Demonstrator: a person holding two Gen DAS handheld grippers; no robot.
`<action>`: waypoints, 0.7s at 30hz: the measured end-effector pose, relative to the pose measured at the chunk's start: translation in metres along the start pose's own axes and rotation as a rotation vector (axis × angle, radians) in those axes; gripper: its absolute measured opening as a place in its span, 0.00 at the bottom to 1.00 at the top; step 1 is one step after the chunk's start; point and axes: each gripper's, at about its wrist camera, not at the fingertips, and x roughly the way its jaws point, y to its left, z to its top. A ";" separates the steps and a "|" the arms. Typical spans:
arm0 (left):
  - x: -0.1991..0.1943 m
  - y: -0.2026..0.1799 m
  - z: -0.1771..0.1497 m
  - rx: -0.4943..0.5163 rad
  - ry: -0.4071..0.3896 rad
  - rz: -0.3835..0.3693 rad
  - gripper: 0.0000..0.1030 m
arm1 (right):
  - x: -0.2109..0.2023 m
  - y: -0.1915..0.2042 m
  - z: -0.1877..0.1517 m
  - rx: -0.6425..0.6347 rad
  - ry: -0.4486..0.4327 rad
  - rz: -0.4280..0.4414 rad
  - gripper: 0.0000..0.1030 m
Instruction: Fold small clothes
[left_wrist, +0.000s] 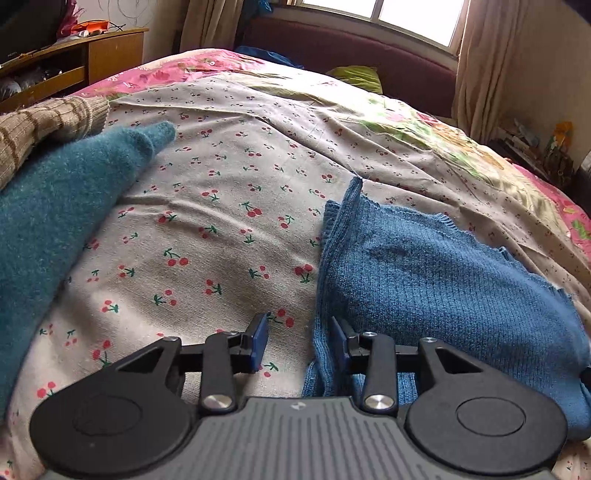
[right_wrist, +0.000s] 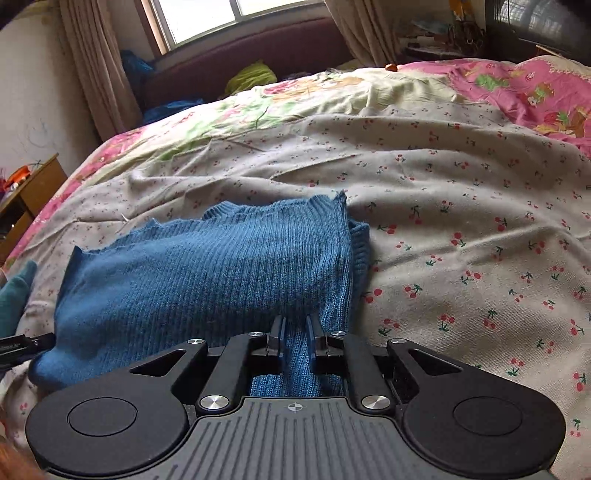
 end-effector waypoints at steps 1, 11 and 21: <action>-0.001 0.002 0.001 -0.016 -0.001 -0.015 0.48 | -0.004 -0.002 0.001 0.006 -0.014 0.003 0.18; 0.000 0.008 0.006 -0.034 0.021 -0.118 0.54 | 0.004 -0.029 -0.012 0.069 0.063 0.026 0.39; -0.009 -0.006 0.011 0.086 0.021 -0.165 0.49 | 0.002 -0.025 -0.005 0.064 0.054 0.114 0.35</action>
